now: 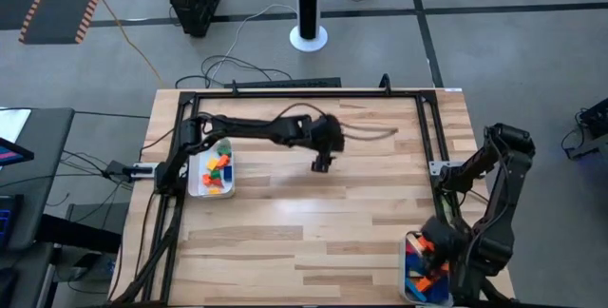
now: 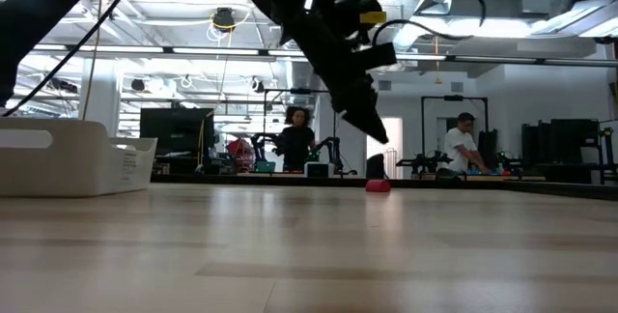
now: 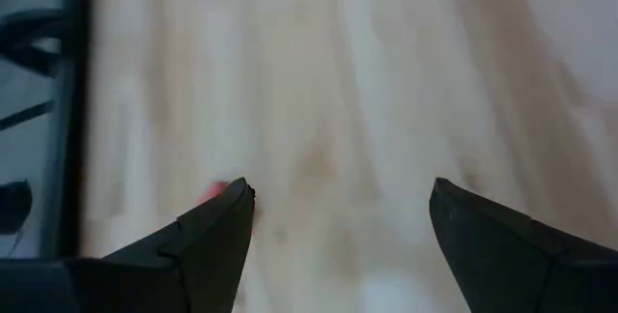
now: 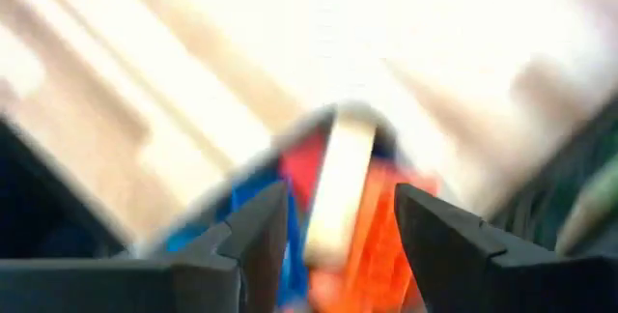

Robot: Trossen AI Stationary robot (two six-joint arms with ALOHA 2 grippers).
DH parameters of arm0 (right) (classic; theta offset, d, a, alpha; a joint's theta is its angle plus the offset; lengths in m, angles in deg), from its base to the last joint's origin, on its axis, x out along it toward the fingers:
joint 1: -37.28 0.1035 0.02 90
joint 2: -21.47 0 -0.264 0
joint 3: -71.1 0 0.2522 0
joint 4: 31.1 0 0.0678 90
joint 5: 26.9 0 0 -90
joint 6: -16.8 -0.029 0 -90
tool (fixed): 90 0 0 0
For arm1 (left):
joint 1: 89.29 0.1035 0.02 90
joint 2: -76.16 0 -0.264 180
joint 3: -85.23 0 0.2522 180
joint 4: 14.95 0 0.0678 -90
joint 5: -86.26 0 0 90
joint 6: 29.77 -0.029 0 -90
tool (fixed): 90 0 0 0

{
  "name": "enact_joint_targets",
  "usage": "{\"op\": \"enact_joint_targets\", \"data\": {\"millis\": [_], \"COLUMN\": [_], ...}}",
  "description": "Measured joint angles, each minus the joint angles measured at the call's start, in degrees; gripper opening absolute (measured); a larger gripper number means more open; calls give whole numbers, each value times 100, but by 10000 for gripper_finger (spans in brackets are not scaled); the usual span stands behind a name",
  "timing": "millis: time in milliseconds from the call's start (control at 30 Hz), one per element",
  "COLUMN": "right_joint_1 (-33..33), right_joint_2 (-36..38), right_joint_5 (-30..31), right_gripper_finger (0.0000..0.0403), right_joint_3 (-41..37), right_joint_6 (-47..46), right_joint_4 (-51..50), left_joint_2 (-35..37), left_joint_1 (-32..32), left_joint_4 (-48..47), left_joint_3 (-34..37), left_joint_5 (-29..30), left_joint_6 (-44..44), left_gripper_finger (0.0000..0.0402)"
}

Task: Sort blocks by size
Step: Put the red small block into the white bin

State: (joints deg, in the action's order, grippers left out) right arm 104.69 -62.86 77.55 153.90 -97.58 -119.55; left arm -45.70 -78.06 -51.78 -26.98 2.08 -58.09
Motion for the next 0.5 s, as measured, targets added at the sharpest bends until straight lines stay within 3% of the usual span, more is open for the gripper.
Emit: {"op": "enact_joint_targets", "data": {"millis": [233, 500], "right_joint_1": [-351, -688], "right_joint_2": [-63, -72], "right_joint_5": [1743, 2440], "right_gripper_finger": [216, 216], "right_joint_3": [-140, -520], "right_joint_6": [505, 1366], "right_joint_4": [-909, -724], "left_joint_2": [-533, -1531], "left_joint_1": [513, 612], "left_joint_4": [-129, -609], "left_joint_3": [-705, -2189], "left_joint_5": [-132, 21], "left_joint_6": [876, 1880], "left_gripper_finger": [302, 302]}}
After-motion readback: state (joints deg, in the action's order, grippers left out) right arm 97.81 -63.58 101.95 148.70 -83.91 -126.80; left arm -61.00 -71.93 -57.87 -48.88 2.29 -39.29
